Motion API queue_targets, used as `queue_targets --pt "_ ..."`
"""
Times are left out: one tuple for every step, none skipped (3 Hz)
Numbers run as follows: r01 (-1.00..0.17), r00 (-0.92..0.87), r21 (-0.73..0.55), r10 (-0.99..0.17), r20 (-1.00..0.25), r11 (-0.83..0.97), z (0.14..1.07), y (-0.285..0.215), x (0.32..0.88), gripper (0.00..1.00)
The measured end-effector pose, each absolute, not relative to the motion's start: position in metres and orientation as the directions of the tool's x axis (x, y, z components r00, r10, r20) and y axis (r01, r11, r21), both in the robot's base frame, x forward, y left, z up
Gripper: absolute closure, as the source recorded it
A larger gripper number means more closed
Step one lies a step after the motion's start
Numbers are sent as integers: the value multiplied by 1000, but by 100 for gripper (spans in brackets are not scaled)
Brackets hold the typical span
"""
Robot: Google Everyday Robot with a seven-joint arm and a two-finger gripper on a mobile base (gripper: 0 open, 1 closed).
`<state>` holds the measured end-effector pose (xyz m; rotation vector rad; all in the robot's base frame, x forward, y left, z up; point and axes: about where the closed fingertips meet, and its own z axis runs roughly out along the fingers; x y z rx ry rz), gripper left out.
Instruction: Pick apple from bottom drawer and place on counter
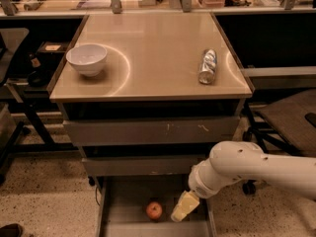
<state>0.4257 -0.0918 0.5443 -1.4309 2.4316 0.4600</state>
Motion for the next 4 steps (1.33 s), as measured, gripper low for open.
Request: queue_targets --pt "-869 -489 149 -771 -409 472 500 -95 434 0" --pt "-866 -493 157 -752 -437 476 463 -94 444 0" --pt "-841 -540 224 -734 -412 493 415 -88 441 0" --pt "-841 -540 224 -734 -412 493 415 -88 441 0"
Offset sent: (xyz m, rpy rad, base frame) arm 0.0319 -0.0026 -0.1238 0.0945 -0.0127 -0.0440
